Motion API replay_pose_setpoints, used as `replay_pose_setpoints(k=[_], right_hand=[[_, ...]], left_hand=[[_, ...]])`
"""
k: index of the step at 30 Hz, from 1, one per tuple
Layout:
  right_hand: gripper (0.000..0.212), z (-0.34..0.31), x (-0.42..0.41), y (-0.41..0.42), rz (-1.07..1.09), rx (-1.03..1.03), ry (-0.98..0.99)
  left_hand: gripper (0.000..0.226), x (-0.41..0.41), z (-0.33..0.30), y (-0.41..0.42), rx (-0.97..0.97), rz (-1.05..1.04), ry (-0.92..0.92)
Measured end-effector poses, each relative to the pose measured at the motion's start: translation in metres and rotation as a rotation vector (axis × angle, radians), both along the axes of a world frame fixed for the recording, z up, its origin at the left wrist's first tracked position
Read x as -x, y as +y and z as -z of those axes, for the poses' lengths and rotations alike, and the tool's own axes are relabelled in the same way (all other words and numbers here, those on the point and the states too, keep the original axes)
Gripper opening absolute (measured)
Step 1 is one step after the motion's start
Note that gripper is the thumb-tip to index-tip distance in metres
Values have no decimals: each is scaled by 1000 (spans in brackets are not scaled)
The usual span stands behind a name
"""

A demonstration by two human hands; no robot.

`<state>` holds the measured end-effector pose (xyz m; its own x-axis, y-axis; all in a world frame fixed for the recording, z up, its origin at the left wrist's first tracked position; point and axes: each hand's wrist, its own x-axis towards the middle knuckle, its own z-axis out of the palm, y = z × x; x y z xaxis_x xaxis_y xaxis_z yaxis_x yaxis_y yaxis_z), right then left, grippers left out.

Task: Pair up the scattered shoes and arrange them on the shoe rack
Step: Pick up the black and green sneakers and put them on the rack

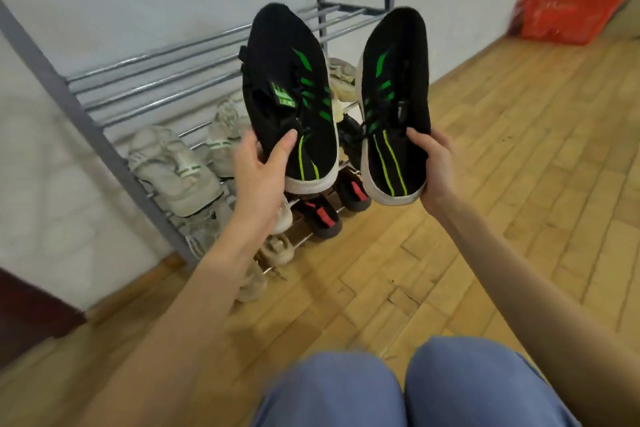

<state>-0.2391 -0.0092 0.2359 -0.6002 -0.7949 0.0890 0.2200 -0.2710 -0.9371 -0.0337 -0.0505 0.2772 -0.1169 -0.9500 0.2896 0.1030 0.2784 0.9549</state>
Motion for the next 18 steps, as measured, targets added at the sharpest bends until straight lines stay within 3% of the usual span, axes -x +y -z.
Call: replay_pose_setpoints(k=[9, 12, 15, 18], right_hand=[[16, -41, -61, -48, -258, -10, 63], [31, -70, -82, -80, -266, -19, 80], [7, -98, -99, -108, -316, -7, 94], [7, -118, -113, -134, -332, -15, 31]], left_hand=[[19, -56, -56, -31, -30, -295, 173], [21, -70, -66, -41, -45, -365, 204], [22, -79, -73, -47, -97, -405, 260], [13, -86, -78, -53, -197, -386, 318]])
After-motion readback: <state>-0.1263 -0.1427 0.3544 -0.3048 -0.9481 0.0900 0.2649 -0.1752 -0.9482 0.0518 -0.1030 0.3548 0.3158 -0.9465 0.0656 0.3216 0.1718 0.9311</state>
